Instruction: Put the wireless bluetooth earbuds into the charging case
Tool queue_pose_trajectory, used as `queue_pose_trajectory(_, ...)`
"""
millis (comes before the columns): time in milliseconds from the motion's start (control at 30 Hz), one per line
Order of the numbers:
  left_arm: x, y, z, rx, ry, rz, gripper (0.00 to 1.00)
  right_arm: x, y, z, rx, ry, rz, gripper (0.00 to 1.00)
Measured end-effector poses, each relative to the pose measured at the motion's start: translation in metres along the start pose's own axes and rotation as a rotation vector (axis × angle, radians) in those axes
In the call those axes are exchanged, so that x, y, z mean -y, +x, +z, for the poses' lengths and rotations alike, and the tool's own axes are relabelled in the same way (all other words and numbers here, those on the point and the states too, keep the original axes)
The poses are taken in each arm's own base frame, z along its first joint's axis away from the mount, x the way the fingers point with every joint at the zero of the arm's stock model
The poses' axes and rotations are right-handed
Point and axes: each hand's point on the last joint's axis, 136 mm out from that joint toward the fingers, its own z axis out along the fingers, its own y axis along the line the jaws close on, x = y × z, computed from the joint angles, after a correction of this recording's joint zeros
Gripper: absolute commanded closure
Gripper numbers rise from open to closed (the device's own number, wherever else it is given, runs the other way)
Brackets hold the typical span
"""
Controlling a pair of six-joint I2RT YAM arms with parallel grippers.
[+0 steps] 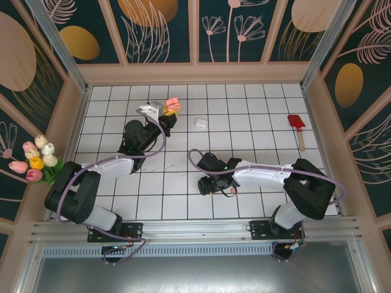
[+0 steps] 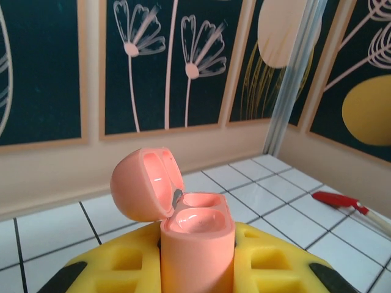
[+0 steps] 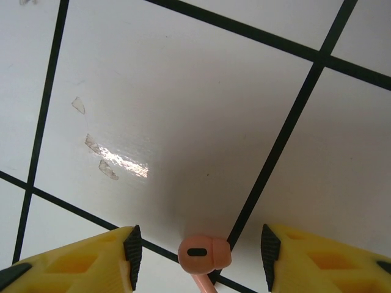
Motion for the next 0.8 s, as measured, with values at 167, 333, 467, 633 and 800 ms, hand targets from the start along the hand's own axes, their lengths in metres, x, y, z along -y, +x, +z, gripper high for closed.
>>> queue_pose_trajectory(167, -0.002, -0.005, -0.005, 0.046, -0.018, 0.009, 1.00, 0.000, 0.000, 0.002, -0.009, 0.006, -0.010, 0.46)
queue_pose_trajectory(333, -0.001, -0.011, -0.008, 0.079, -0.014, 0.016, 1.00, 0.002, 0.006, 0.006, -0.035, 0.021, -0.026, 0.47)
queue_pose_trajectory(467, 0.000, -0.016, -0.009, 0.101, -0.009, 0.021, 1.00, 0.002, 0.008, 0.006, -0.047, 0.028, -0.031, 0.48)
queue_pose_trajectory(633, 0.001, -0.019, -0.009, 0.115, -0.006, 0.024, 1.00, -0.001, 0.009, 0.008, -0.055, 0.033, -0.040, 0.51)
queue_pose_trajectory(800, 0.001, -0.019, -0.009, 0.116, -0.006, 0.024, 1.00, -0.002, 0.008, 0.009, -0.066, 0.047, -0.050, 0.54)
